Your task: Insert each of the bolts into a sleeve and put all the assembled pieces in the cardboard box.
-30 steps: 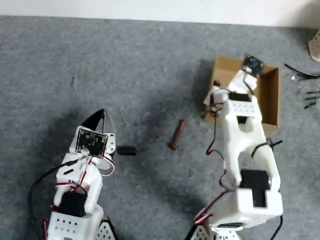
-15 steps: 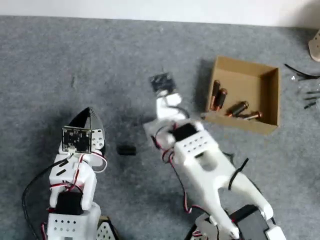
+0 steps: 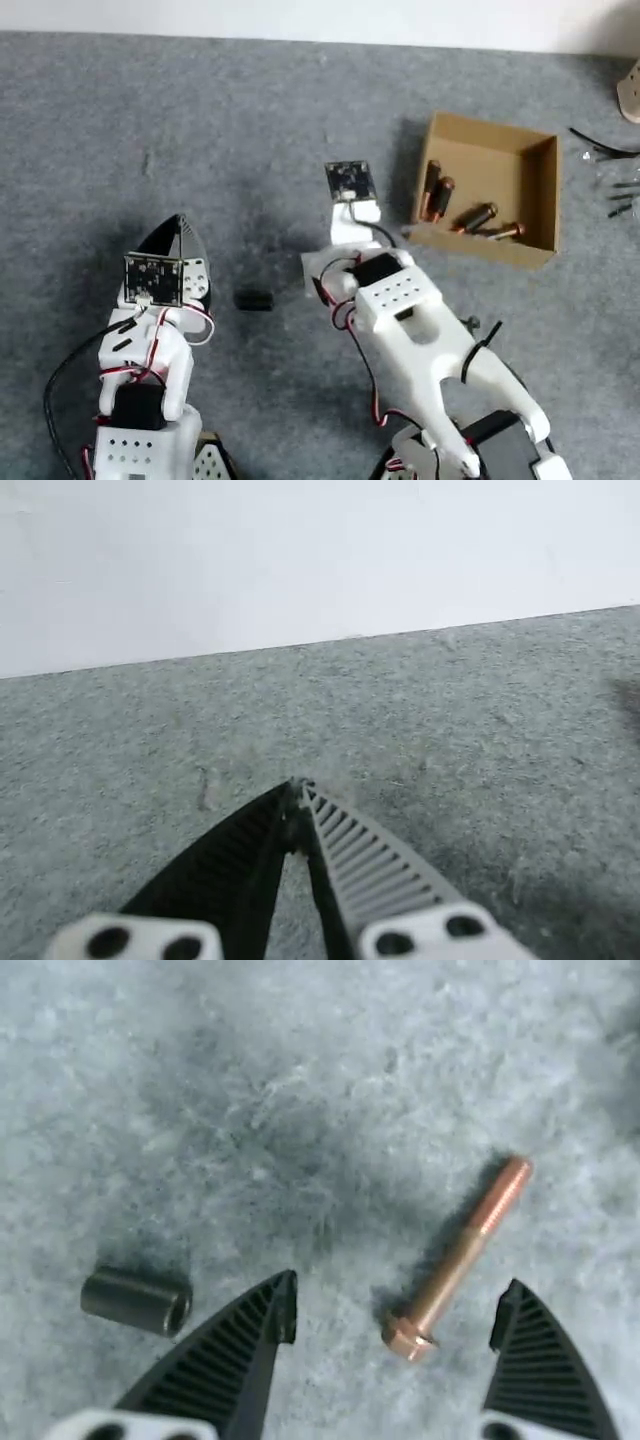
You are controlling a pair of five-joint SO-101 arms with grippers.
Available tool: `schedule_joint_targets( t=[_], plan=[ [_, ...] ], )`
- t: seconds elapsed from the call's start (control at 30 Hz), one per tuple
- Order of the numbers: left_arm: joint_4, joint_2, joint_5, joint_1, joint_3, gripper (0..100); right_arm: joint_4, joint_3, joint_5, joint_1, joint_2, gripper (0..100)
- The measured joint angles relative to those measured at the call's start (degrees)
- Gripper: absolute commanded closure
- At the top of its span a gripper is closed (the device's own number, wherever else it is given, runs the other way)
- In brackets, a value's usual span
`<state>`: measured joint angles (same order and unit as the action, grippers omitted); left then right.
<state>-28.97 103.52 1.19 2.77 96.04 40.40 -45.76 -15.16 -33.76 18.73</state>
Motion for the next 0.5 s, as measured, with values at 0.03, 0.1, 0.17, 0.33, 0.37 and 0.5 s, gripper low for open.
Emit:
schedule_joint_targets(
  t=[0.03, 0.1, 0.17, 0.33, 0.37, 0.5],
  plan=[
    [0.0, 0.0, 0.0, 0.0, 0.0, 99, 0.35, -0.79, 0.0, 0.0, 0.0, 75.0],
    [0.0, 0.0, 0.0, 0.0, 0.0, 99, 0.44, -2.73, 0.0, 0.0, 0.0, 77.9],
    [0.0, 0.0, 0.0, 0.0, 0.0, 99, 0.44, -4.22, 0.0, 0.26, 0.0, 80.5],
    [0.0, 0.0, 0.0, 0.0, 0.0, 99, 0.44, -4.84, -2.55, 4.84, 0.0, 81.3],
    [0.0, 0.0, 0.0, 0.0, 0.0, 99, 0.44, -4.84, -3.43, 5.89, 0.0, 81.3],
    [0.0, 0.0, 0.0, 0.0, 0.0, 99, 0.44, -5.8, -4.92, 7.82, 0.0, 81.3]
  ],
)
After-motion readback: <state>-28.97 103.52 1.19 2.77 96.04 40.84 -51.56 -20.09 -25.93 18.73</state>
